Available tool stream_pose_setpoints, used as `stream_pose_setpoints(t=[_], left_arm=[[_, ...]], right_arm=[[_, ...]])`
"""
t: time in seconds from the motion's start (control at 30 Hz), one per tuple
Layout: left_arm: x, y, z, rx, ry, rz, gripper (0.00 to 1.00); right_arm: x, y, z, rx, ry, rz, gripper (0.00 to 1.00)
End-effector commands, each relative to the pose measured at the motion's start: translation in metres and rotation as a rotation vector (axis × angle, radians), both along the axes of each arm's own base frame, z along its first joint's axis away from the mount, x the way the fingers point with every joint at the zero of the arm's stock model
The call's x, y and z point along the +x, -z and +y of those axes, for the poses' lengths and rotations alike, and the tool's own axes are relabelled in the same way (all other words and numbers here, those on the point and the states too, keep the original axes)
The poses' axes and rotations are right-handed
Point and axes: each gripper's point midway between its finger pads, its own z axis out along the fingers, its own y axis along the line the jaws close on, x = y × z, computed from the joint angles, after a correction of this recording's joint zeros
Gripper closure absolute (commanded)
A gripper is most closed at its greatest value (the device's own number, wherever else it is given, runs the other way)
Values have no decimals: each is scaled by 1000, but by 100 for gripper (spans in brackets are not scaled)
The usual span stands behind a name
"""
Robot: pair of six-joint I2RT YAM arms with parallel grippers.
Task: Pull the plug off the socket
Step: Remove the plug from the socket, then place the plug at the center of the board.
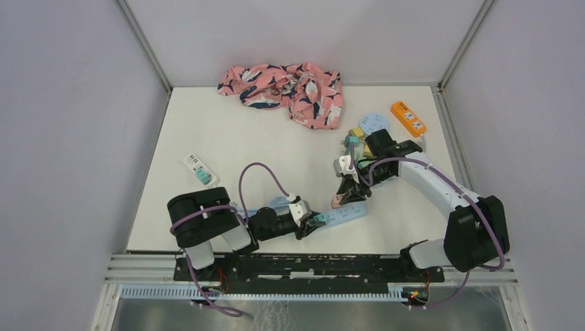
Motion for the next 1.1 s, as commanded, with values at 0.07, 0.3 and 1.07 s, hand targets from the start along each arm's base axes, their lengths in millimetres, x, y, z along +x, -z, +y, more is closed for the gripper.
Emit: stream_pose_setpoints(t=[0.07,0.3,1.07], left_arm=[[-1,21,11,61,-30,65,97],[3,20,9,74,-49,84,93],[10,-5,5,43,-79,119,31]], right_arm=[[9,-34,3,93,50,15,100],[33,-40,-9,108,192,29,100],[112,-48,-56,161,690,45,98]])
